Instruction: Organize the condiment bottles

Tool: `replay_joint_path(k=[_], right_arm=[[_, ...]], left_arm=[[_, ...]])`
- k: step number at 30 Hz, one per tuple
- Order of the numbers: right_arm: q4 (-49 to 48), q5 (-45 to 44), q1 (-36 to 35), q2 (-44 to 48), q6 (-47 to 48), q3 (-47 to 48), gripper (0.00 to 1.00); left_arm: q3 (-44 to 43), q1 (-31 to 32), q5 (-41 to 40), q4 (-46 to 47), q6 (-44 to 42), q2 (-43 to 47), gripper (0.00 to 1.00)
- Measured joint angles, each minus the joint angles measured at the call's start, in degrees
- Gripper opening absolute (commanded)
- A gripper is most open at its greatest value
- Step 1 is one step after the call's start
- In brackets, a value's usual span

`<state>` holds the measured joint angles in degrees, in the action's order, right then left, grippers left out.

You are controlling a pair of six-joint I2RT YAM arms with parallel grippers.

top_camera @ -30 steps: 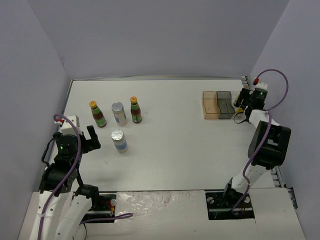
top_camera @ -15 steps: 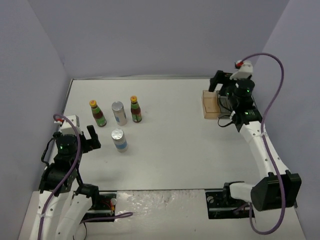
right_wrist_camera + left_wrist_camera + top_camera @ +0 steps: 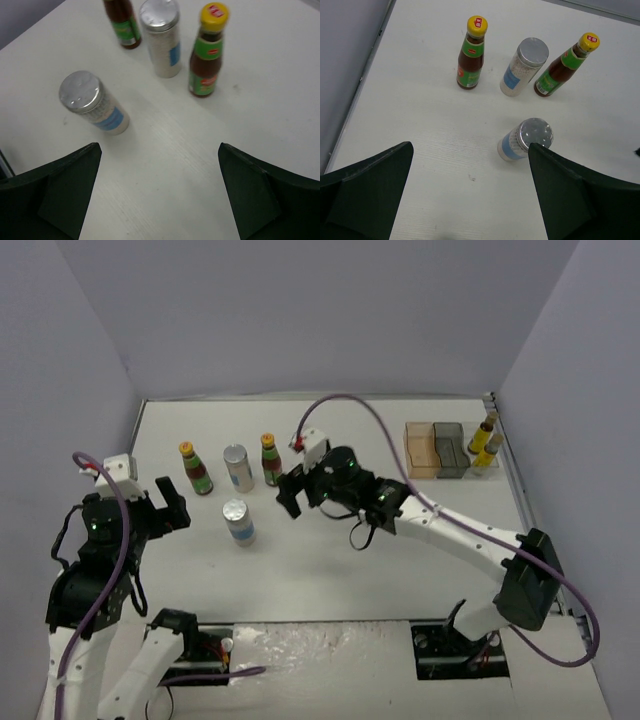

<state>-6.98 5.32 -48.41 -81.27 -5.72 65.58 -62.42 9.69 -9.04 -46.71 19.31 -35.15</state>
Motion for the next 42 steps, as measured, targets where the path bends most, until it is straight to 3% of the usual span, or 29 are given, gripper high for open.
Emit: replay_joint_path(k=[7,20,25,31,33,37,42], right_arm=[[0.21,1.67,-9.85,-14.91,3.89,9.16,1.00],[-3.12,4.24,-12.31,-32.97,7.69,22.40,1.00],[-3.38,5.01,-12.94,-37.04,8.18,23.28,0.77],[-4.32,4.74,-13.15,-38.53,8.94,23.14,0.28],[-5.70,4.58,-13.11,-38.16,8.92,22.07,0.16],[-8.04,3.90,-12.37,-34.79,8.79,16.70,0.03],[-5.04,3.05,-7.33,-24.36,8.16,7.35,0.00]], left_arm=[[-3.75,0.00,-0.09,-3.85,0.42,-0.20,0.97],[-4.49,0.05,-0.50,-7.36,0.68,-0.27,0.97],[-4.54,0.07,-0.50,-7.46,0.88,-0.27,0.97],[-4.54,0.05,-0.45,-7.47,1.07,-0.27,0.97],[-4.52,0.06,-0.44,-7.45,1.14,-0.27,0.97],[-4.21,0.04,-0.22,-6.90,1.16,-0.27,0.97],[-1.81,0.07,0.68,-5.45,1.16,-0.43,0.97]])
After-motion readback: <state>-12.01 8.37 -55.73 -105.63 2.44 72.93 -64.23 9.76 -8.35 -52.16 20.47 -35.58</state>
